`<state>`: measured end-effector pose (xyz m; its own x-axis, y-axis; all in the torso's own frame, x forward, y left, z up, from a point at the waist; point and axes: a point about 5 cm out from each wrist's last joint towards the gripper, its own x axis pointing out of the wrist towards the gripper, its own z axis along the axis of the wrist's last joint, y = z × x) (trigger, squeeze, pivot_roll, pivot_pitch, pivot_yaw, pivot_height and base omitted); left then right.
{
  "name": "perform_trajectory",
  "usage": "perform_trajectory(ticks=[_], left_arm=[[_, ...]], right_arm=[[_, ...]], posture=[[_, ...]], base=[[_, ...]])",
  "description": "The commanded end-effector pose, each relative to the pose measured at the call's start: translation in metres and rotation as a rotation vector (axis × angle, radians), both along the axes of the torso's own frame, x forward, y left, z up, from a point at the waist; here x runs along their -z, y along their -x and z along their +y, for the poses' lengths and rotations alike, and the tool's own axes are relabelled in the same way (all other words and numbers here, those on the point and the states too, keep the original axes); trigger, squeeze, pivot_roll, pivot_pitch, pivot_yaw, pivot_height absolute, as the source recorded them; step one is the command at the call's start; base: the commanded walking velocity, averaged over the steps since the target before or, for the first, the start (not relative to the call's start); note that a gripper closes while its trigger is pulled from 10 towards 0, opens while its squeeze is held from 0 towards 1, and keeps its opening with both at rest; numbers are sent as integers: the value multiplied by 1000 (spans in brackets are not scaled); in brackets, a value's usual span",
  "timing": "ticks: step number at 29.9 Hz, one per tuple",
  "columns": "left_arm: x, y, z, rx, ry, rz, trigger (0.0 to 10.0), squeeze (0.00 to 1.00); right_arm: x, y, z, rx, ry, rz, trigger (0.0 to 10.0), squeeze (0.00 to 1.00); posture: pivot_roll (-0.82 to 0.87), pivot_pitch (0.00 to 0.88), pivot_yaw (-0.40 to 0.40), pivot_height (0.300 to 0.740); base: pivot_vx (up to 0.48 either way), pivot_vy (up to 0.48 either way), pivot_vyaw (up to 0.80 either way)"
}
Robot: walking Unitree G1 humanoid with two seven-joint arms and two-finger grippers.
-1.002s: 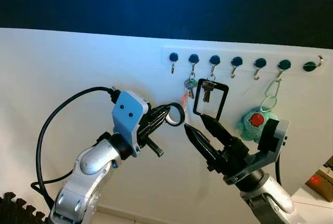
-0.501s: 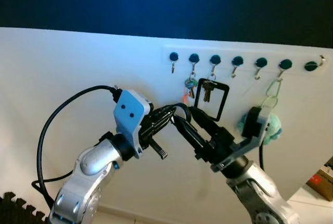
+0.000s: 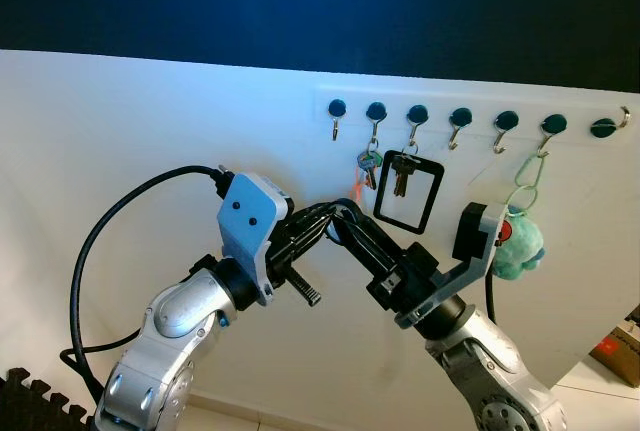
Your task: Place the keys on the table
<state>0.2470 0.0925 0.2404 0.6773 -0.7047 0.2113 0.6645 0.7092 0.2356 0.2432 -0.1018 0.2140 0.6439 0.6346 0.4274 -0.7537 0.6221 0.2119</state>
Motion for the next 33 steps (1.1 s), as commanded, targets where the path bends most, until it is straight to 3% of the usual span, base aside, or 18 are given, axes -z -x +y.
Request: perform_trajectory(ticks=[1, 3, 4, 5, 6, 11, 17, 24, 25, 27, 29, 30, 31, 32, 33], left_arm=[[-4, 2, 0, 13, 6, -17, 10000, 1000], [-5, 2, 1, 17, 18, -12, 10000, 1000], [-7, 4, 3, 34, 30, -3, 10000, 243], [-7, 4, 3, 34, 30, -3, 10000, 243], [-7, 7, 7, 69, 31, 11, 10000, 0], [3, 30, 29, 245, -53, 109, 10000, 0], [26, 42, 35, 269, -170, 181, 10000, 0], [47, 34, 43, 163, -176, 249, 10000, 0], [55, 28, 46, 99, -165, 267, 10000, 0], [58, 26, 46, 77, -161, 273, 10000, 0], [65, 24, 46, 56, -170, 284, 10000, 0], [65, 24, 46, 56, -170, 284, 10000, 0], [68, 22, 46, 47, -179, 288, 10000, 0], [74, 20, 45, 35, -183, 301, 10000, 0], [74, 20, 45, 35, -183, 301, 10000, 0]], right_arm=[[6, -1, 1, 8, 25, 28, 10000, 0], [7, -2, 1, 15, 28, 32, 10000, 0], [9, -2, 1, 25, 32, 39, 10000, 0], [9, -2, 1, 25, 32, 39, 10000, 0], [12, -3, 0, 43, 39, 50, 10000, 0], [35, -14, -10, 191, 94, 136, 10000, 0], [51, -19, -15, 258, 120, 202, 10000, 0], [77, -13, -19, 256, 175, 284, 10000, 0], [105, -3, -25, 268, 237, 374, 10000, 0], [119, 2, -28, 282, 265, 417, 10000, 0], [147, 14, -42, 363, 320, 511, 10000, 0], [147, 14, -42, 363, 320, 511, 10000, 0], [157, 20, -52, 429, 338, 547, 10000, 0], [166, 26, -72, 578, 364, 582, 10000, 0], [166, 26, -72, 578, 364, 582, 10000, 0]], posture=[[3, 44, 11, 740], [3, 44, 11, 740], [2, 41, 12, 740], [2, 41, 12, 740], [2, 41, 13, 740], [3, 41, 14, 740], [12, 47, 11, 740], [15, 46, 5, 740], [12, 48, -5, 740], [12, 48, -5, 740], [7, 50, -5, 740], [7, 50, -5, 740], [2, 53, -3, 740], [-4, 56, -2, 740], [-4, 56, -2, 740]], base=[[0, 0, 0], [0, 0, 0], [0, 0, 0], [0, 0, 0], [0, 0, 0], [0, 0, 0], [0, 0, 0], [0, 0, 0], [0, 0, 0], [0, 0, 0], [0, 0, 0], [0, 0, 0], [0, 0, 0], [0, 0, 0], [0, 0, 0]])
